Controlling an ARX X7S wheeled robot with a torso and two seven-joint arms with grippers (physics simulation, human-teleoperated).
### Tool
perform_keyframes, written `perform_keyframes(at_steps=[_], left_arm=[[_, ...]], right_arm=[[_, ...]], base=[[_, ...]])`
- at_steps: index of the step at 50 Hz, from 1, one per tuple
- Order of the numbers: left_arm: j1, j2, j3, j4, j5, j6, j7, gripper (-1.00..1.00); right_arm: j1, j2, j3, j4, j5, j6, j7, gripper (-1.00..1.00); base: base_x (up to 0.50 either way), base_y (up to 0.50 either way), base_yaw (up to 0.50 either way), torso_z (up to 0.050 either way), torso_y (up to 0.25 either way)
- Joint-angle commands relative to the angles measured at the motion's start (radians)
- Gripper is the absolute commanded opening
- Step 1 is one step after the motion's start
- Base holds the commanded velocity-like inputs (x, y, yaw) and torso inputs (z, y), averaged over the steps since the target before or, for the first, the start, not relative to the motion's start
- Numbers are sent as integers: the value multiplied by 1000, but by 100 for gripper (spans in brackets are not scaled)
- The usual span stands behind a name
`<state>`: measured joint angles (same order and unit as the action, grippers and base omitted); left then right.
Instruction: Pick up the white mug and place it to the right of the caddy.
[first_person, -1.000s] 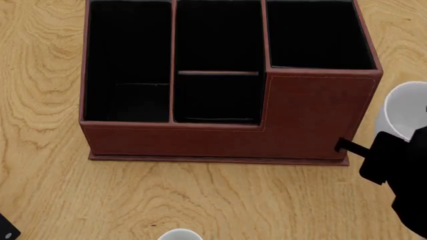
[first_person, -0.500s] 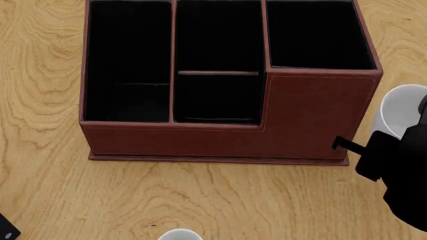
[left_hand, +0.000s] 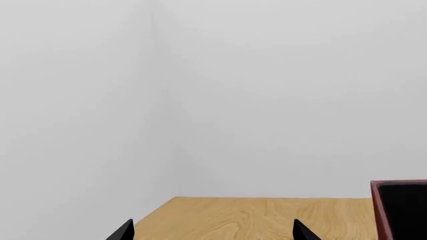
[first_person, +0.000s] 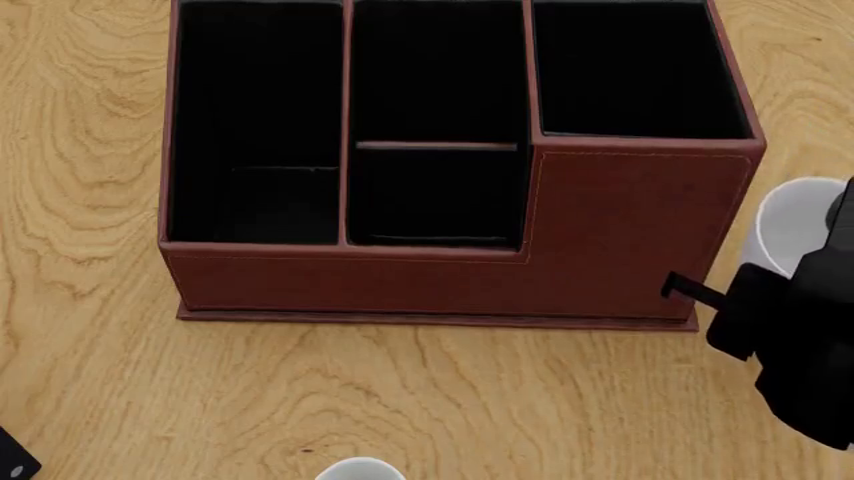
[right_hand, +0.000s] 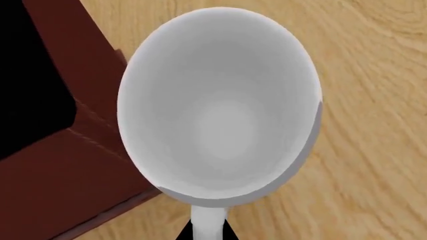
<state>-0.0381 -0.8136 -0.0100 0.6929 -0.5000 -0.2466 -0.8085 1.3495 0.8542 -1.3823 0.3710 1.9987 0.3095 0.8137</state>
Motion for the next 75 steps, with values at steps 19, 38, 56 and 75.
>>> perform_keyframes(at_steps=[19, 38, 56, 75], left_arm=[[-18, 11, 19, -14, 8, -1, 10, 100], [-16, 11, 14, -13, 9, -3, 9, 100], [-18, 17, 21, -18, 14, -5, 11, 100], [-18, 15, 16, -6, 9, -13, 6, 100]], right_arm=[[-16, -56, 5, 122, -39, 16, -55, -100], [-23, -100, -4, 199, -45, 28, -86, -100], [-31, -118, -9, 239, -53, 31, -102, -100], [-41, -128, -10, 260, -58, 29, -107, -100]], base=[[0, 0, 0, 0, 1], [0, 0, 0, 0, 1], [0, 0, 0, 0, 1], [1, 0, 0, 0, 0]])
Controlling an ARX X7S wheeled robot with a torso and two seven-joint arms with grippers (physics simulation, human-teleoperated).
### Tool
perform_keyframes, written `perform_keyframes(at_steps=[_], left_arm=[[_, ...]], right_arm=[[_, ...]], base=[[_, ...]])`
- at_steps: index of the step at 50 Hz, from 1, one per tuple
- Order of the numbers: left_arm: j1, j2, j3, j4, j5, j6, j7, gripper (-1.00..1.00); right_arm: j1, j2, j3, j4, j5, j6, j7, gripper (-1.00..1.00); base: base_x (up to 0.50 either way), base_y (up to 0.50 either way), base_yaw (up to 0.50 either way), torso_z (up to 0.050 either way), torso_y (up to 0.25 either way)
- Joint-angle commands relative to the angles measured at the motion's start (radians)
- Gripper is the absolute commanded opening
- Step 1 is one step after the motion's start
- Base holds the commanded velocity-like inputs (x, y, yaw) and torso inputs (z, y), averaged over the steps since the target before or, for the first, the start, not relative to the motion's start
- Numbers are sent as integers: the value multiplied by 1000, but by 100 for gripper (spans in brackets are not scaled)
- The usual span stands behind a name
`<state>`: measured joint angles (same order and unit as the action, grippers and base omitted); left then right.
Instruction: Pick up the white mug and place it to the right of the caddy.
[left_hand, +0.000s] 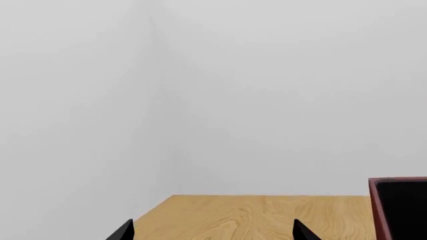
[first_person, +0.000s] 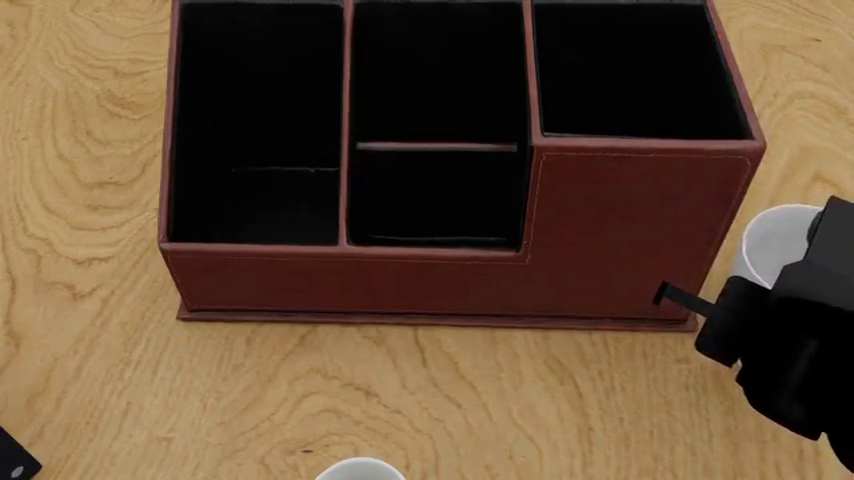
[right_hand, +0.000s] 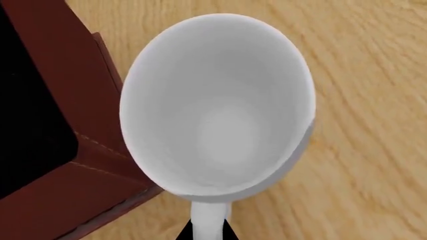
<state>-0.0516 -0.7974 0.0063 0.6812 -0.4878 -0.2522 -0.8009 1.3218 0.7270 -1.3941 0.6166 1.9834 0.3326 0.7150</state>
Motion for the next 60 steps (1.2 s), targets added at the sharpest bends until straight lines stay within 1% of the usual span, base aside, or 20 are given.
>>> perform_keyframes(at_steps=[1, 7, 8, 25, 35, 40, 53, 60], left_arm=[[-4, -1, 0, 5, -3, -7, -1, 100], [-3, 4, 1, -2, 1, 0, 2, 100], [-3, 5, 2, -3, 1, 2, 2, 100], [5, 7, -4, -2, 0, 9, 5, 100], [16, 8, -9, 4, 3, 14, 3, 100], [21, 9, -11, 4, 2, 17, 5, 100], [52, 4, -31, 28, 1, 25, 0, 100], [63, -4, -45, 50, -6, 17, -8, 100]], right_arm=[[-13, 0, 3, 13, -42, 6, -9, -100], [-23, 7, 10, 5, -33, 1, -6, -100], [-23, 8, 6, 3, -39, 3, -4, 100], [-48, 38, 25, -53, -21, -17, 17, 100], [-79, 108, 51, -182, -10, -64, 61, 100], [-100, 171, 68, -305, -14, -107, 109, 100], [-173, 347, 96, -720, -79, -230, 240, 100], [-232, 435, 101, -880, -120, -310, 259, 100]], base=[[0, 0, 0, 0, 0], [0, 0, 0, 0, 0], [0, 0, 0, 0, 0], [0, 0, 0, 0, 0], [0, 0, 0, 0, 0], [0, 0, 0, 0, 0], [0, 0, 0, 0, 0], [0, 0, 0, 0, 0]])
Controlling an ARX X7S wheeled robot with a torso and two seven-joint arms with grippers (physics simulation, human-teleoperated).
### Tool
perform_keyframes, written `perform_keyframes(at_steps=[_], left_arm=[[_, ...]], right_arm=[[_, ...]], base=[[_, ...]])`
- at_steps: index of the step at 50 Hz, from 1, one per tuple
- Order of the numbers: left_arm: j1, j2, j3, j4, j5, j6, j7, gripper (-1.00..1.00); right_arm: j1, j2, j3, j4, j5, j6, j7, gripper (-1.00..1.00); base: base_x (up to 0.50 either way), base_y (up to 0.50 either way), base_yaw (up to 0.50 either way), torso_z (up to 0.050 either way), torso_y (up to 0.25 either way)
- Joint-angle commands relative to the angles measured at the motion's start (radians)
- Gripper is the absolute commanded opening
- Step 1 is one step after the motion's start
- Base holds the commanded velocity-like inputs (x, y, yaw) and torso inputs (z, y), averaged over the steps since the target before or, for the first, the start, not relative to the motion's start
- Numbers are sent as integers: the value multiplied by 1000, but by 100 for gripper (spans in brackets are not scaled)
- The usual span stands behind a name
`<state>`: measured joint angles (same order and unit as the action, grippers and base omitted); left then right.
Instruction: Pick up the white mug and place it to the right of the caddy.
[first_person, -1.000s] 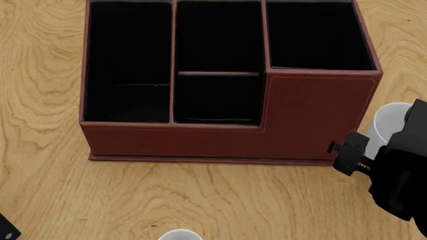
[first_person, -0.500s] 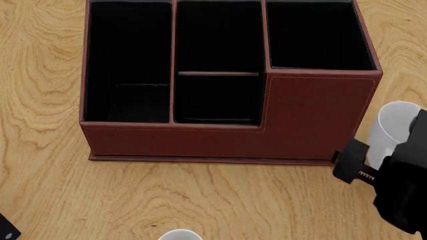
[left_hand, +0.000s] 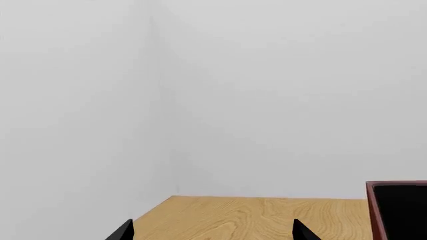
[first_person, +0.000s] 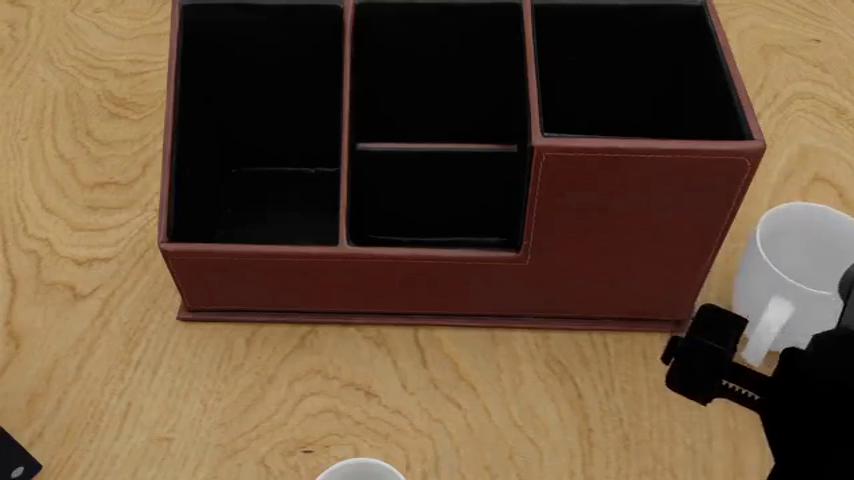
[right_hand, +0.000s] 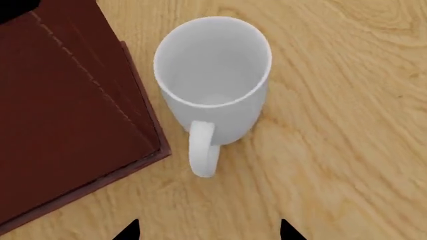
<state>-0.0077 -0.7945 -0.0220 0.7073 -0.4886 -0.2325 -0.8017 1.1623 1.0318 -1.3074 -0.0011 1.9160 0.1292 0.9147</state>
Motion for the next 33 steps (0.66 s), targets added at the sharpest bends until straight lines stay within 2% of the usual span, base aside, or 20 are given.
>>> perform_keyframes(at_steps=[1, 17, 26, 33], left_arm=[[21, -8, -17, 28, -4, -5, -9, 100], [-7, -3, 13, 55, -2, -29, -14, 100], [-20, -3, 27, 72, -3, -46, -19, 100], [-30, 2, 40, 78, -3, -52, -18, 100]], right_arm=[[-84, 149, 15, -293, -69, -126, 67, 100], [-244, 406, -16, -688, -316, -405, 145, 100], [-348, 523, -86, -860, -558, -583, 222, 100], [-398, 538, -133, -910, -690, -643, 263, 100]], base=[[0, 0, 0, 0, 0], [0, 0, 0, 0, -1], [0, 0, 0, 0, 0], [0, 0, 0, 0, 0]])
